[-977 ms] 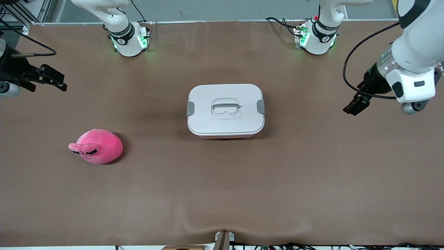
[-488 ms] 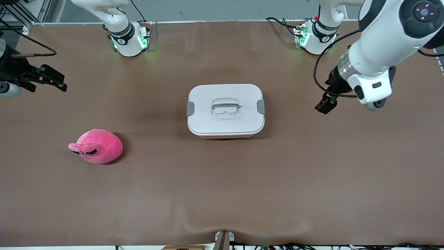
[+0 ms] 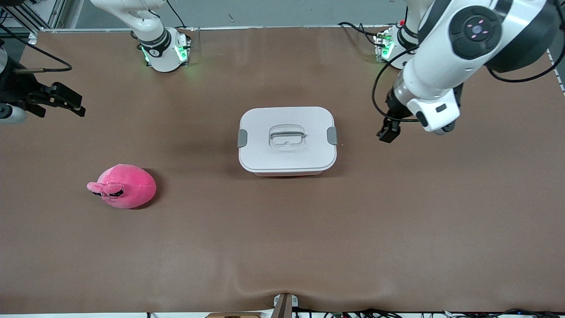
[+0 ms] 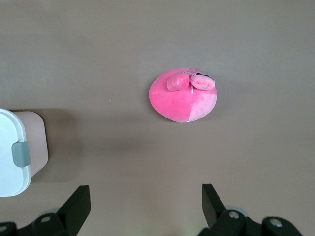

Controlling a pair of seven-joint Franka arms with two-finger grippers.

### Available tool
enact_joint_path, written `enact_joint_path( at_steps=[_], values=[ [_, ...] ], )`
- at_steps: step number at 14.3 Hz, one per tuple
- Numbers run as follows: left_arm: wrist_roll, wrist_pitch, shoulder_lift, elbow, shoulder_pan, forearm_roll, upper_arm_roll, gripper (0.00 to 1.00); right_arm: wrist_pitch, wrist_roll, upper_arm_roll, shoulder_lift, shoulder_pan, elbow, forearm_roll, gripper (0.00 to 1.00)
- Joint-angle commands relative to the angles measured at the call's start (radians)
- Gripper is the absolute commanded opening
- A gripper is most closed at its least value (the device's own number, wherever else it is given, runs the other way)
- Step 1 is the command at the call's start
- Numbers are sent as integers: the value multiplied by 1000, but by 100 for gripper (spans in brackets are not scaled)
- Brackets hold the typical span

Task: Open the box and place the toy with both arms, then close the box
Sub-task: 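Reach the left gripper to the lid handle while the right gripper reaches the toy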

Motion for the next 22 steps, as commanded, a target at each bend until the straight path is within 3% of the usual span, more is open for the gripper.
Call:
enact_joint_path(
  at_steps=[1, 9, 14, 16, 18, 22],
  values=[
    [-82, 30, 23, 6, -33, -20, 1, 100, 10, 11, 8, -10, -5, -10, -13, 100],
    [-252, 111, 93, 5, -114, -17, 1, 100, 19, 11, 9, -5, -3, -21, -13, 100],
    [-399, 191, 171, 6, -197, -1, 3, 100, 170, 9, 9, -2, -3, -186, -13, 100],
    [-421, 214, 187, 8, -211, -4, 1, 100, 256, 0, 9, 30, -6, -229, -19, 100],
    [-487, 249, 217, 8, -266, 2, 6, 100, 305, -3, 9, 87, -5, -228, -80, 100],
    [-616, 283, 276, 8, -333, 106, 4, 100, 414, -72, 11, 191, 15, -226, -114, 100]
  ],
)
